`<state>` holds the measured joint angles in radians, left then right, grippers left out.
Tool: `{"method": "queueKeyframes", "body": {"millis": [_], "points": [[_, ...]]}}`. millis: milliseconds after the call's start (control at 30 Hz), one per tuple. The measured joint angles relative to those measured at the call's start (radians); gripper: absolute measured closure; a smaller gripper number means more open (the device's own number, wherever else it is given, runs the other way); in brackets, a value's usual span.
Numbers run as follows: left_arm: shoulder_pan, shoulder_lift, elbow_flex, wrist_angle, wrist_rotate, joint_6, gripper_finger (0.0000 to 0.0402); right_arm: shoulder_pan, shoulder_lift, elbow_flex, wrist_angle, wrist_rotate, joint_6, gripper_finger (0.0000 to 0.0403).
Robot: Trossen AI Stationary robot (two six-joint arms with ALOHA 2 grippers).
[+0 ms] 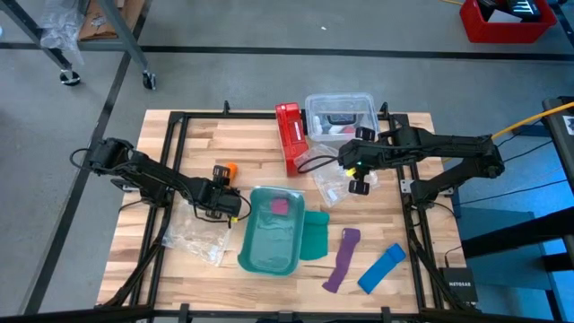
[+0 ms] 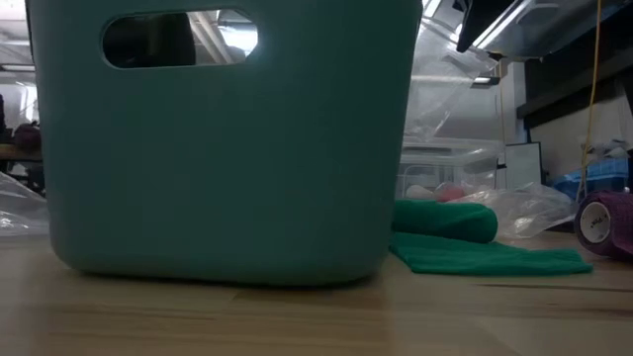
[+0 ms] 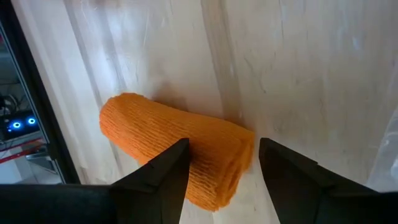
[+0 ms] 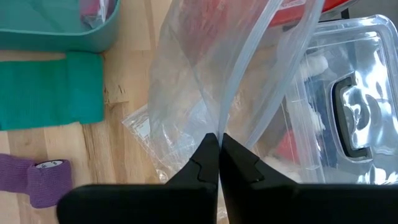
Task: Roll bandage
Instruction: Put the orange bandage into the transparent zip bag
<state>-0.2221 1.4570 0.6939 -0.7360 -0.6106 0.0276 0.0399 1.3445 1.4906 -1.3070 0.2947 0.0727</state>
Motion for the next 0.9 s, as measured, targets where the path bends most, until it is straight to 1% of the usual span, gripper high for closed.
{"method": "queueKeyframes", "body": {"millis": [100,267,433,600,700,900], "points": [[-0.001,0.0,0.016,-0.004,0.0,-0.002,0.0218,0.0,0.0,0.0,0.0,0.0,0.0,0.0395],[-0.001,0.0,0.077,-0.025,0.0,-0.027,0.0218,0.0,0.0,0.0,0.0,0.0,0.001,0.0395],[-0.001,0.0,0.135,-0.153,0.0,-0.043,0.0218,0.0,0.0,0.0,-0.001,0.0,0.001,0.0395],[-0.001,0.0,0.134,-0.257,0.0,-0.104,0.0218,0.0,0.0,0.0,-0.002,0.0,0.001,0.0395],[-0.001,0.0,0.115,-0.261,0.0,-0.105,0.0218,0.0,0.0,0.0,-0.001,0.0,0.001,0.0395],[-0.001,0.0,0.099,-0.205,0.01,-0.107,0.0218,0.0,0.0,0.0,-0.001,0.0,0.001,0.0395]]}}
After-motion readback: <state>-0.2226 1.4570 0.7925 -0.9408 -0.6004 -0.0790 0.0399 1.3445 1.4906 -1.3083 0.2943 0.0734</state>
